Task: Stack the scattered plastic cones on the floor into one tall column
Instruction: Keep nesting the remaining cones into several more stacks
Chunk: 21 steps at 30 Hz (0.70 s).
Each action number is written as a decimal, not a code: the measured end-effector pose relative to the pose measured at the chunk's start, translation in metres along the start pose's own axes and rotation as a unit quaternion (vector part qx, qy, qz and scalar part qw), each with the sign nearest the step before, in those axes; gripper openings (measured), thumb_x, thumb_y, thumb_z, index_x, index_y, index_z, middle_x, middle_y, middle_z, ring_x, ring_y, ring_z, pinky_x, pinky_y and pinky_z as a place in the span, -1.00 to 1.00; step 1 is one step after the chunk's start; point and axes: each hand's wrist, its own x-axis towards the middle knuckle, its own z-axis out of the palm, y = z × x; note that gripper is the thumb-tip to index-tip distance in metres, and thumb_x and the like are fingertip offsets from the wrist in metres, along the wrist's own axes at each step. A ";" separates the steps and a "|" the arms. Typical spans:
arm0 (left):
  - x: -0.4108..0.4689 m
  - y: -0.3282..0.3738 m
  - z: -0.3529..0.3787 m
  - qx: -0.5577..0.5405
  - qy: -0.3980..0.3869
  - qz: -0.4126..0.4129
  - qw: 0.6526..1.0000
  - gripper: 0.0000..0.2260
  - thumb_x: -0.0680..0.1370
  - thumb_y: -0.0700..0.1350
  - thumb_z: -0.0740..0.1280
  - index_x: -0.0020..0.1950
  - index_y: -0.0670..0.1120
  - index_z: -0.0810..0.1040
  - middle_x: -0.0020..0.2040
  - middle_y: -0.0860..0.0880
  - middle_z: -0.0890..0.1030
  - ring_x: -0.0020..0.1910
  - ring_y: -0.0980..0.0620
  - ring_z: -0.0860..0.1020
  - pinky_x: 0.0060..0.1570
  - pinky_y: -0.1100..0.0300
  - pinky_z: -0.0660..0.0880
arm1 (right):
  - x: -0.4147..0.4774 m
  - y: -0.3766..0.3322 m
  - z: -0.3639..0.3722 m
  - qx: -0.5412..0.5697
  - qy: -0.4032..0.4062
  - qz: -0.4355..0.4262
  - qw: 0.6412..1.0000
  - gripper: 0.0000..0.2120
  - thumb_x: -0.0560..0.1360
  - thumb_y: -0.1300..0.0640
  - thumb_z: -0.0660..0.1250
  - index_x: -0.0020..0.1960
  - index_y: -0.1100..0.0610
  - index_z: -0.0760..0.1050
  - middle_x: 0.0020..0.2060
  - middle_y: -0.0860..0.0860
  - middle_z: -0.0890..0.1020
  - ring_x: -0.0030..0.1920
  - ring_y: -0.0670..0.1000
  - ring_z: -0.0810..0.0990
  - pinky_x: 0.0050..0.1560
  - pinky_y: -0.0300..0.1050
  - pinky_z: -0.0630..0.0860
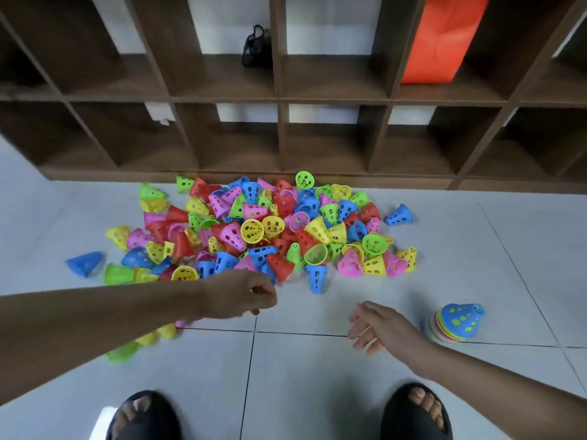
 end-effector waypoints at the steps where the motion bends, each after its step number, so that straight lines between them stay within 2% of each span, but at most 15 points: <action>1: -0.020 -0.012 -0.015 0.009 0.014 -0.003 1.000 -0.90 0.64 0.10 0.39 0.06 0.13 0.66 -0.04 0.11 0.74 -0.11 0.22 0.70 -0.15 0.20 0.63 | -0.003 -0.014 0.010 -0.023 -0.017 -0.008 1.000 -0.64 0.74 -0.01 0.19 0.15 0.29 0.56 -0.09 0.23 0.74 -0.21 0.12 0.67 -0.22 -0.06 0.50; 3: -0.060 -0.042 -0.043 0.028 0.045 -0.015 0.999 -0.92 0.65 0.09 0.39 0.05 0.14 0.67 -0.09 0.14 0.74 -0.18 0.21 0.68 -0.15 0.17 0.62 | -0.011 -0.042 0.029 -0.070 -0.047 -0.022 0.996 -0.67 0.74 -0.01 0.20 0.15 0.25 0.56 -0.11 0.18 0.73 -0.21 0.10 0.67 -0.23 -0.08 0.51; 6: -0.110 -0.096 -0.073 0.001 0.095 -0.042 0.995 -0.95 0.66 0.05 0.41 0.07 0.13 0.67 -0.11 0.15 0.74 -0.13 0.14 0.72 -0.08 0.07 0.66 | -0.021 -0.084 0.057 -0.168 -0.091 -0.042 0.981 -0.70 0.73 -0.06 0.23 0.14 0.14 0.59 -0.08 0.12 0.75 -0.18 0.07 0.70 -0.18 -0.08 0.55; 10: -0.160 -0.166 -0.081 -0.078 0.174 -0.082 0.978 -0.91 0.67 0.01 0.39 0.11 0.10 0.68 -0.03 0.13 0.76 -0.06 0.16 0.74 -0.06 0.14 0.65 | -0.032 -0.136 0.099 -0.287 -0.143 -0.057 0.945 -0.75 0.70 -0.11 0.26 0.16 0.03 0.60 -0.01 0.03 0.77 -0.05 0.07 0.77 -0.07 -0.05 0.62; 16: -0.194 -0.242 -0.052 -0.185 0.200 -0.135 0.953 -0.88 0.67 -0.07 0.35 0.14 0.05 0.68 0.00 0.10 0.78 0.00 0.09 0.75 0.00 0.10 0.63 | -0.032 -0.185 0.159 -0.380 -0.189 -0.041 0.904 -0.66 0.67 -0.18 0.30 0.20 0.07 0.58 0.02 0.01 0.76 0.02 0.08 0.75 0.02 -0.06 0.65; 21: -0.202 -0.271 -0.046 -0.210 0.214 -0.183 0.936 -0.88 0.64 -0.08 0.38 0.13 0.07 0.69 -0.01 0.10 0.78 0.01 0.09 0.75 0.01 0.10 0.63 | -0.017 -0.203 0.198 -0.425 -0.228 -0.075 0.873 -0.77 0.68 -0.12 0.29 0.22 -0.03 0.57 0.04 -0.02 0.75 0.06 0.06 0.74 0.09 0.00 0.66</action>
